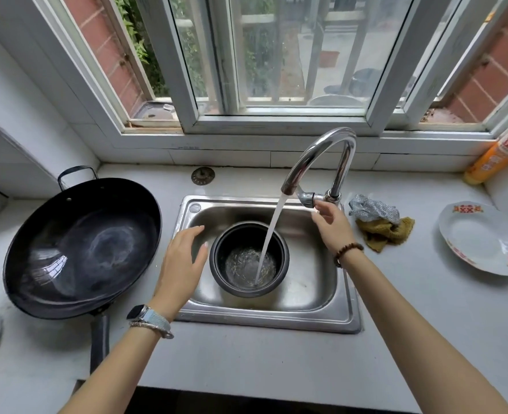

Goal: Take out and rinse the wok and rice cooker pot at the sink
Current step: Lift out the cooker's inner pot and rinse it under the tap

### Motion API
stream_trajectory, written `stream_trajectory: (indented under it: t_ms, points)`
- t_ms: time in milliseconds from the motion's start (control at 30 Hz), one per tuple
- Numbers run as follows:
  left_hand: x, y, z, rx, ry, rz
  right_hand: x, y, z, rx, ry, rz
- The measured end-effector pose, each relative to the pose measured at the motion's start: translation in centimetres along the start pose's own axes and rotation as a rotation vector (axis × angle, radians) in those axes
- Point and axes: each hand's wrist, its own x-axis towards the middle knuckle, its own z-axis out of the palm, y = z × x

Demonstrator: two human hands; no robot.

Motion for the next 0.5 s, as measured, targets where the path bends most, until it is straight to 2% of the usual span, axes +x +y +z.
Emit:
stream_trajectory:
  t_ms: [300, 500]
  points:
    - [-1.1, -2.2, 2.6, -0.061, -0.108, -0.199, -3.6, 5.1, 0.4, 0.101, -0.031, 0.250]
    - [-1.7, -3.3, 3.7, -0.047, -0.143, -0.236, -5.0, 6.6, 1.4, 0.032, -0.055, 0.277]
